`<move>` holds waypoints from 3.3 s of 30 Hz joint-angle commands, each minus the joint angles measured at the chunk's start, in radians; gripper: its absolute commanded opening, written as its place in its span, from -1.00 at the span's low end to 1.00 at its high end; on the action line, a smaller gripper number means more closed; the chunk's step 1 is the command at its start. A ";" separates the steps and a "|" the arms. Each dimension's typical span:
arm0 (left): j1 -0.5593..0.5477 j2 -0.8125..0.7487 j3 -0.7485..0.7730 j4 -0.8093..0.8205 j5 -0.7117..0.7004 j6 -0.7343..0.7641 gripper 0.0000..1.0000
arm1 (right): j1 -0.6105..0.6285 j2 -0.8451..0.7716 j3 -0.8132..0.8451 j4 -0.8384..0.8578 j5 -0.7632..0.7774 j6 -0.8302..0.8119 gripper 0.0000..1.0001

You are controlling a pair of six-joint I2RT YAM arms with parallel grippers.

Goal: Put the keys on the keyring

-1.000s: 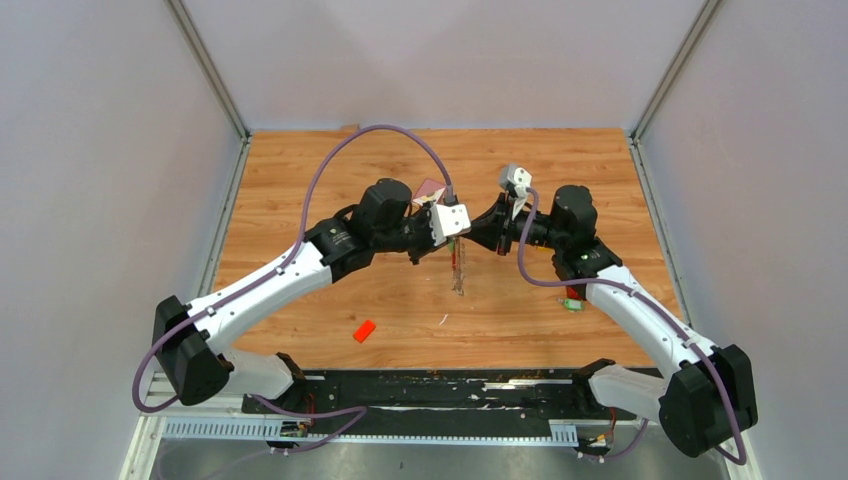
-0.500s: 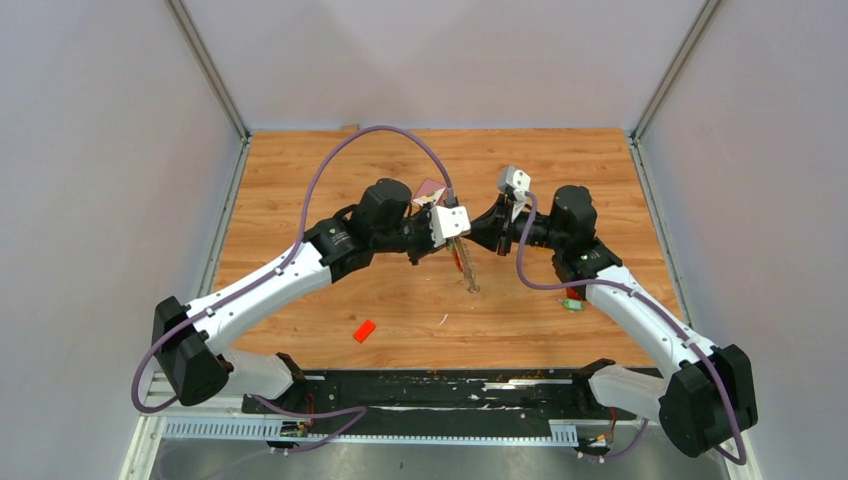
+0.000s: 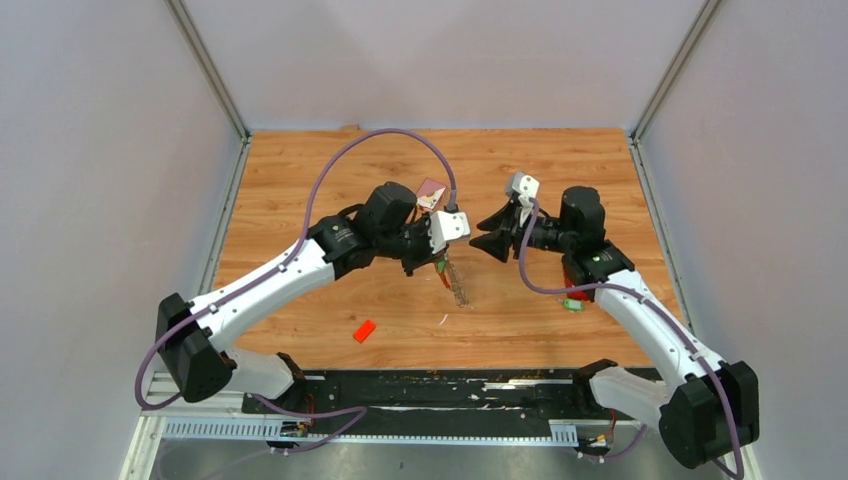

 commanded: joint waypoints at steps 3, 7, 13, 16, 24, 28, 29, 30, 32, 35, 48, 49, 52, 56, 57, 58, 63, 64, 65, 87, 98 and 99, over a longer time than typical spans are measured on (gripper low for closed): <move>-0.002 0.116 0.169 -0.155 0.006 -0.034 -1.00 | -0.096 -0.055 0.098 -0.196 0.068 -0.103 -0.11; -0.002 0.236 0.283 -0.153 -0.010 -0.044 -1.00 | -0.173 -0.073 0.126 -0.286 0.154 -0.111 -0.11; -0.002 0.449 0.584 -0.164 0.054 -0.085 -1.00 | -0.252 -0.110 0.123 -0.358 0.356 -0.085 -0.11; -0.002 0.502 0.593 -0.195 0.070 -0.085 -1.00 | -0.288 -0.123 0.100 -0.366 0.379 -0.078 -0.11; -0.002 0.600 0.374 -0.259 0.026 -0.054 -1.00 | -0.317 -0.115 0.077 -0.363 0.355 -0.078 -0.12; -0.002 0.622 0.277 -0.281 0.040 -0.068 -1.00 | -0.336 -0.120 0.060 -0.359 0.334 -0.081 -0.12; -0.002 0.623 0.264 -0.293 0.041 -0.066 -1.00 | -0.338 -0.122 0.056 -0.359 0.330 -0.083 -0.12; -0.002 0.623 0.251 -0.305 0.040 -0.063 -1.00 | -0.338 -0.121 0.055 -0.359 0.326 -0.084 -0.12; -0.002 0.621 0.227 -0.333 0.030 -0.051 -1.00 | -0.339 -0.118 0.052 -0.355 0.319 -0.084 -0.12; -0.002 0.622 0.205 -0.345 0.008 -0.045 -1.00 | -0.338 -0.115 0.047 -0.349 0.304 -0.084 -0.13; -0.002 0.644 0.201 -0.350 0.000 -0.042 -0.46 | -0.339 -0.128 0.044 -0.354 0.289 -0.106 -0.11; -0.001 0.622 0.194 -0.341 -0.008 -0.038 -0.29 | -0.339 -0.131 0.045 -0.357 0.289 -0.107 -0.11; 0.007 0.547 0.175 -0.329 -0.019 -0.024 0.10 | -0.341 -0.141 0.052 -0.364 0.299 -0.109 -0.08; 0.036 0.430 0.161 -0.340 -0.023 0.003 0.46 | -0.343 -0.150 0.068 -0.380 0.321 -0.123 -0.01; 0.047 0.398 0.155 -0.344 -0.027 0.009 0.52 | -0.344 -0.152 0.075 -0.388 0.324 -0.129 0.13; 0.060 0.365 0.148 -0.342 -0.029 0.014 0.55 | -0.345 -0.152 0.082 -0.393 0.329 -0.136 0.23; 0.142 0.199 0.083 -0.282 -0.049 0.013 0.65 | -0.347 -0.159 0.107 -0.430 0.332 -0.155 0.48; 0.162 0.167 0.068 -0.256 -0.057 0.006 0.66 | -0.347 -0.158 0.110 -0.435 0.325 -0.154 0.59; 0.184 0.135 0.049 -0.226 -0.064 -0.003 0.68 | -0.346 -0.159 0.114 -0.437 0.316 -0.151 0.77; 0.397 -0.509 -0.524 0.653 -0.498 -0.218 1.00 | -0.347 -0.260 0.070 -0.338 0.362 -0.027 1.00; 0.397 -0.538 -0.494 0.564 -0.389 -0.207 1.00 | -0.347 -0.264 0.081 -0.356 0.396 -0.037 1.00; 0.397 -0.538 -0.494 0.559 -0.381 -0.205 1.00 | -0.347 -0.264 0.080 -0.358 0.394 -0.039 1.00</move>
